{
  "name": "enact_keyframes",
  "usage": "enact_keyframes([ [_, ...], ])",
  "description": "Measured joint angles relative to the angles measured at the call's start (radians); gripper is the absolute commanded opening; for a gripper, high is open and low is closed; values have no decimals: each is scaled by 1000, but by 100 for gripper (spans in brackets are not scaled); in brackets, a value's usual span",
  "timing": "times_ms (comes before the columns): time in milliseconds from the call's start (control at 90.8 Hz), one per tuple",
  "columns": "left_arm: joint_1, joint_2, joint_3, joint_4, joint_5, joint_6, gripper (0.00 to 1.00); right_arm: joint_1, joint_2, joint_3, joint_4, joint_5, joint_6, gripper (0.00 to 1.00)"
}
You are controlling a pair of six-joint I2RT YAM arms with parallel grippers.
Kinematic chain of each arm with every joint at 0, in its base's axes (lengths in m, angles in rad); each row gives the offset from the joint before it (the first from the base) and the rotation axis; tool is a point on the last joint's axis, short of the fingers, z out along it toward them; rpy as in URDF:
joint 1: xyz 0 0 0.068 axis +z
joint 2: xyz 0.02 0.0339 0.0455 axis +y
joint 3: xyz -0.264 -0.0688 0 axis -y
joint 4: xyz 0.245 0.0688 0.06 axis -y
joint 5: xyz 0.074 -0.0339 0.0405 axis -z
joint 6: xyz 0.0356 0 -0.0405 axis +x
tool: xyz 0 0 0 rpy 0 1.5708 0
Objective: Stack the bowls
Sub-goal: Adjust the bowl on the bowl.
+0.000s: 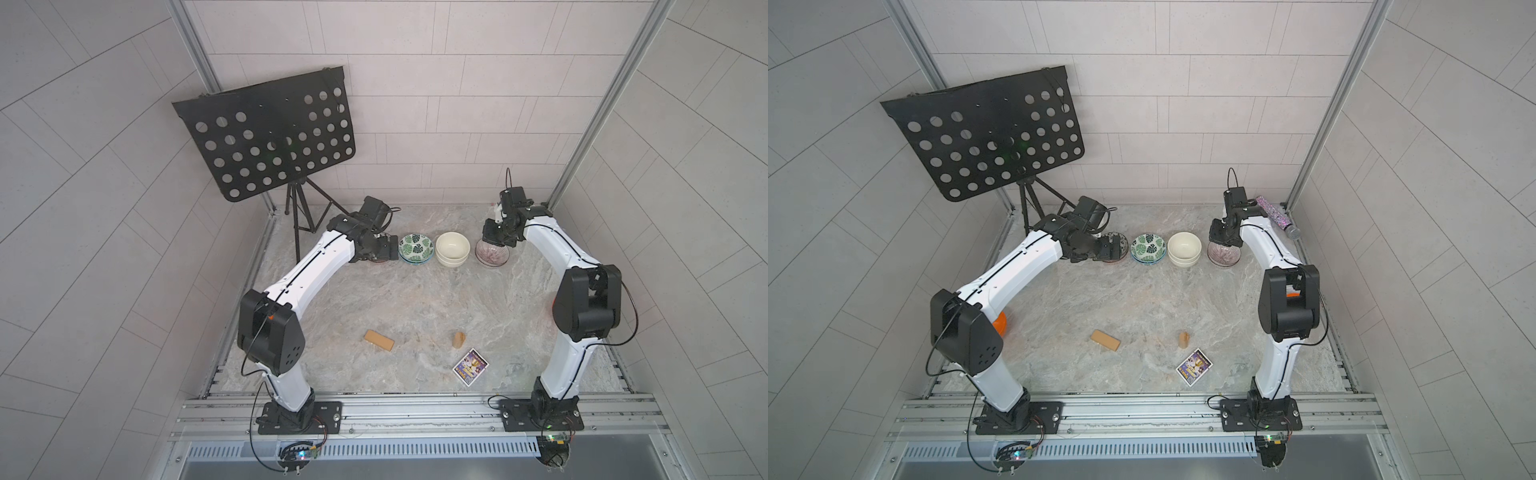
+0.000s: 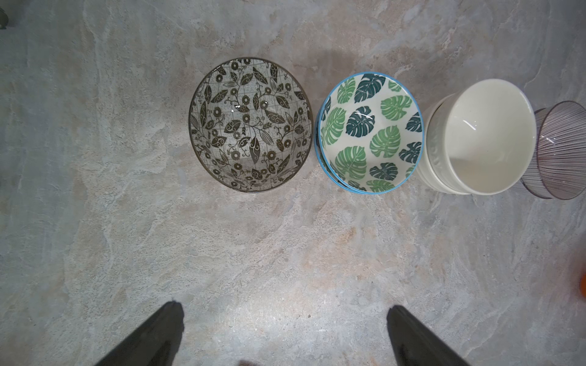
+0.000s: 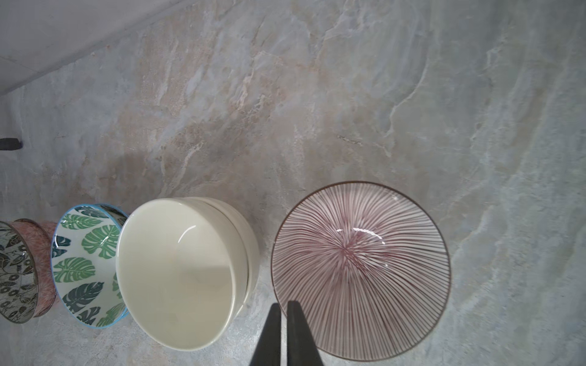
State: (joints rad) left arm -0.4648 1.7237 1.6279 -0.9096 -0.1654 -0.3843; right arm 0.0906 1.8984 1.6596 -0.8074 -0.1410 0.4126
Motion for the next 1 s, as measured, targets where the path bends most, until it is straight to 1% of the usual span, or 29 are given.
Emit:
enact_keyframes([
  [286, 3, 0, 0, 0, -11, 0, 100, 10, 63, 0, 19, -17, 14, 9],
  [1002, 11, 0, 0, 0, -16, 9, 100, 23, 117, 0, 53, -16, 14, 9],
])
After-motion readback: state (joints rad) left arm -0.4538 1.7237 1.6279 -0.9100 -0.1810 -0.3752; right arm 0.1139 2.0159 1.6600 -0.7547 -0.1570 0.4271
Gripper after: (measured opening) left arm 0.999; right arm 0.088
